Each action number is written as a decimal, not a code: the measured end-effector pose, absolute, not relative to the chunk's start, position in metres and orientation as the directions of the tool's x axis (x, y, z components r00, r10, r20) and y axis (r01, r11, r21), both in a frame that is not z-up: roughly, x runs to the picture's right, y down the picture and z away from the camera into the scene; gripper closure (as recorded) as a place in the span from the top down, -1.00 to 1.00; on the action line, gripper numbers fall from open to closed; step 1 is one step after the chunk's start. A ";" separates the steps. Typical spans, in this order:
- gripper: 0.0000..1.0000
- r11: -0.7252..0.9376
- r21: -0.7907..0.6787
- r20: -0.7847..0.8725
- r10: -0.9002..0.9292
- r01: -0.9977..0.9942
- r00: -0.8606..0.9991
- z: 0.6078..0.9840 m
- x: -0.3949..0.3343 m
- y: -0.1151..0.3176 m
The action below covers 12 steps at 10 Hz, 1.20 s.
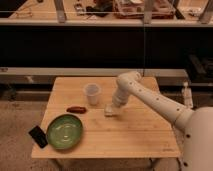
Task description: Wipe the white sponge on the table
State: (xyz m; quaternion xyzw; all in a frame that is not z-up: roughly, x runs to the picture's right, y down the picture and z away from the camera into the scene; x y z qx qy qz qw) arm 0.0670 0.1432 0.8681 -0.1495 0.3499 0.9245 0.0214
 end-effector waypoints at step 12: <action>-1.00 -0.742 0.620 -0.026 -0.346 0.256 -0.938 0.898 0.225 0.115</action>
